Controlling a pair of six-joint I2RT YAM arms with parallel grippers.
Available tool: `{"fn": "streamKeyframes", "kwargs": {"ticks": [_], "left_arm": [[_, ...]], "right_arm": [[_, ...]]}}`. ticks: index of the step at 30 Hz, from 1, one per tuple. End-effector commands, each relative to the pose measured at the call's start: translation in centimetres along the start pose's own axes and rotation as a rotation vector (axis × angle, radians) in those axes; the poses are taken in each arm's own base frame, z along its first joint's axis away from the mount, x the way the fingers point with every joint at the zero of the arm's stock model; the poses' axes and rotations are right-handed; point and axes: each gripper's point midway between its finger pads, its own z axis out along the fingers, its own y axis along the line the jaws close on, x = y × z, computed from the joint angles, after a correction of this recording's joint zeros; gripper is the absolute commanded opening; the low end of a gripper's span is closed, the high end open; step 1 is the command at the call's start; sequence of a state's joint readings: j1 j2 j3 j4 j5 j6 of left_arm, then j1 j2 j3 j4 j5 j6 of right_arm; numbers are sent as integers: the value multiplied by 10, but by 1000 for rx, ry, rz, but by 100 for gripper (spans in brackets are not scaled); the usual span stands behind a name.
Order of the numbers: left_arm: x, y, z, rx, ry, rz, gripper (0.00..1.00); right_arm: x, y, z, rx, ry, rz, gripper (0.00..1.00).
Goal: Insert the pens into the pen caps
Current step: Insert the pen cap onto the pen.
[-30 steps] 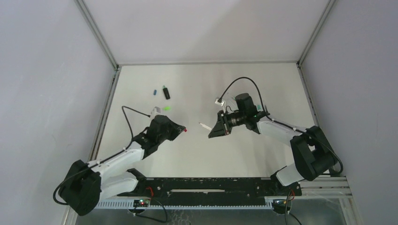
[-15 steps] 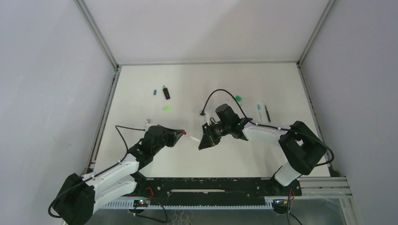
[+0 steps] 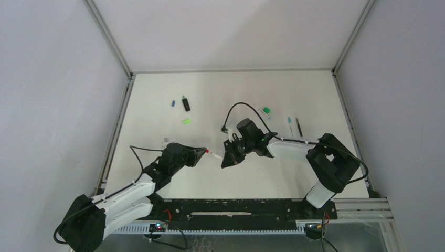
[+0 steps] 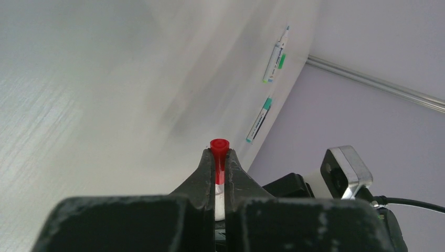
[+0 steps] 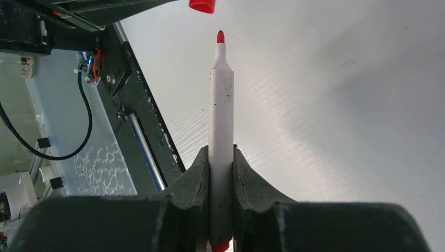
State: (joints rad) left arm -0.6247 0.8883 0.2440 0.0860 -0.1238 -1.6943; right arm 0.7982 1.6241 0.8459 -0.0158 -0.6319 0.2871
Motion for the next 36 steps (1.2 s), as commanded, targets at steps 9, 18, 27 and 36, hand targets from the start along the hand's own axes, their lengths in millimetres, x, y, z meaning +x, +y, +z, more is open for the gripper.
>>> {"fn": "streamKeyframes", "kwargs": {"ticks": [9,18,27,36], "left_arm": [[5,4,-1,-11,15,-2,0],[6,7,-1,-20,14,3,0],[10,8,1,-33,20,17,0],[14,2,1,-24,31,32,0]], "right_arm": [[-11,11,3,-11,-6,-13,0],[-13,13,2,-18,-10,-19,0],[-13,18,0,-42,-7,-23,0],[-12,17,2,-42,-4,-23,0]]}}
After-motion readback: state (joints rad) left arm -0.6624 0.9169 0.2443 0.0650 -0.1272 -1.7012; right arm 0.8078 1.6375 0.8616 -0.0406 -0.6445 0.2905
